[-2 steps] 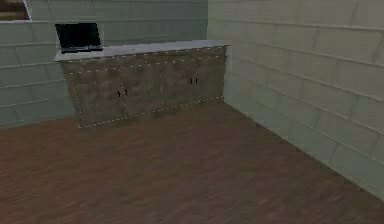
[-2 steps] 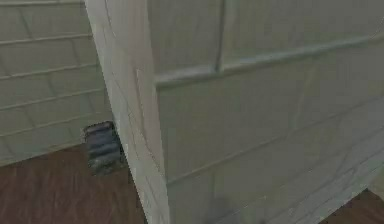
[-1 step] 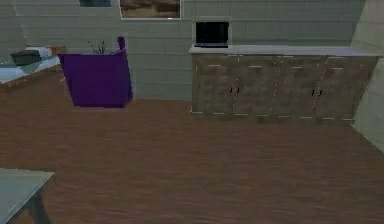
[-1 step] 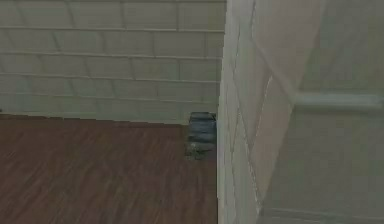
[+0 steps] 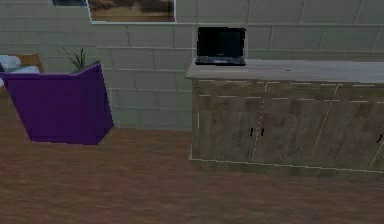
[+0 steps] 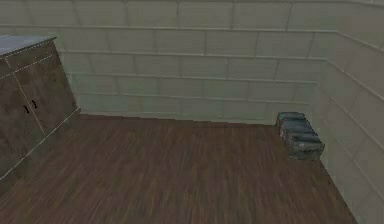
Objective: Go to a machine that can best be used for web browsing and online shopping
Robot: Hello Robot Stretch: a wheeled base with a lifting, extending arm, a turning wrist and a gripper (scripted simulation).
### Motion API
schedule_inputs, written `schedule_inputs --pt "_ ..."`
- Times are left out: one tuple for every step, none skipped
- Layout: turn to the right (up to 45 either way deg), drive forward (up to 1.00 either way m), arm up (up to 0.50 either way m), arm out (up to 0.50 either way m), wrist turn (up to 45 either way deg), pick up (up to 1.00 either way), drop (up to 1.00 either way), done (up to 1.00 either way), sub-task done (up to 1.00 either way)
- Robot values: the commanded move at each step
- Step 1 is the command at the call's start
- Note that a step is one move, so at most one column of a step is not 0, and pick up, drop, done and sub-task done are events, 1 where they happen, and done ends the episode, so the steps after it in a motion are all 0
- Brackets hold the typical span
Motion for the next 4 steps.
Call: schedule_inputs --pt "-3.0 0.0 0.0 0.0 0.0 0.0 0.0 0.0 0.0" --pt "0.0 1.0 0.0 0.0 0.0 0.0 0.0 0.0 0.0" --pt "-3.0 0.0 0.0 0.0 0.0 0.0 0.0 0.0 0.0" --pt "0.0 0.05 0.0 0.0 0.0 0.0 0.0 0.0 0.0"
